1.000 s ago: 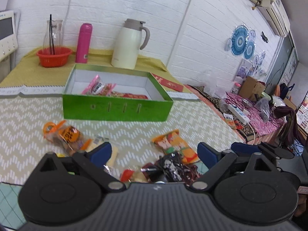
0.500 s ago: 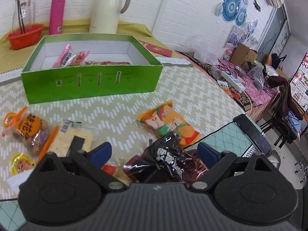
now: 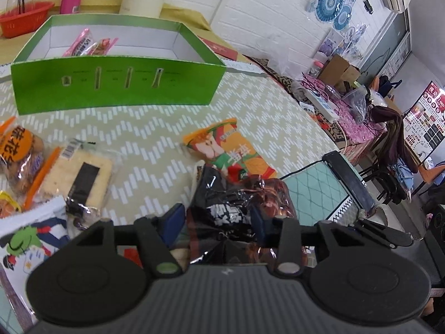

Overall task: Organize snacks
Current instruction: 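Grasp the dark brown transparent meat bag with the left gripper, then lift the meat bag into the green box and open the left gripper, then grasp the red sausage pack with the right gripper while the left gripper grasps the small brown bag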

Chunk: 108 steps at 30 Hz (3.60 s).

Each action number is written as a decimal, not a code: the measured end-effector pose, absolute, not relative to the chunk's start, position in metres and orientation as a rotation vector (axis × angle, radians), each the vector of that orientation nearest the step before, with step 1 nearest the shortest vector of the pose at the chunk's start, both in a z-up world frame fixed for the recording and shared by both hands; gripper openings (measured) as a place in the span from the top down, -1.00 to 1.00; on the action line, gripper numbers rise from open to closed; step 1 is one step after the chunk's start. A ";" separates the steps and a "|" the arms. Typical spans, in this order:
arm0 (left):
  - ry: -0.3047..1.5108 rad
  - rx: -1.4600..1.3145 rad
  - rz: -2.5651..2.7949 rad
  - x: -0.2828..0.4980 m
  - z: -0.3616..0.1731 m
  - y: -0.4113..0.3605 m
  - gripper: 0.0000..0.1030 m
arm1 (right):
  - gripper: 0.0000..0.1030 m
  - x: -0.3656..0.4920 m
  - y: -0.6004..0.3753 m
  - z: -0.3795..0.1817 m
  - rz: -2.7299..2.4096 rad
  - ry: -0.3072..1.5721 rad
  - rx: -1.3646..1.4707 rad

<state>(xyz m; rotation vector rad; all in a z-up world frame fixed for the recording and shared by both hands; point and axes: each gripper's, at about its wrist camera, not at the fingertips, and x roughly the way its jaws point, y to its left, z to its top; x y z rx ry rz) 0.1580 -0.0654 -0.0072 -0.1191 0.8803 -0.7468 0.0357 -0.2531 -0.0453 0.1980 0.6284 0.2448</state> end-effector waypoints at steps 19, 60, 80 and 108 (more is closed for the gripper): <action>0.905 -0.298 -0.794 0.176 -0.026 -0.030 0.06 | -1.00 0.062 -0.235 -0.046 0.293 0.594 0.193; 0.624 -0.267 -0.734 0.177 0.094 -0.022 0.47 | 0.44 0.069 -0.202 0.022 0.314 0.352 -0.162; 0.601 -0.345 -0.676 0.302 0.096 -0.017 0.47 | 0.45 0.200 -0.202 0.038 0.326 0.310 -0.196; 0.541 -0.175 -0.425 0.279 0.095 -0.016 -0.84 | -1.00 0.196 -0.202 0.044 0.335 0.295 -0.168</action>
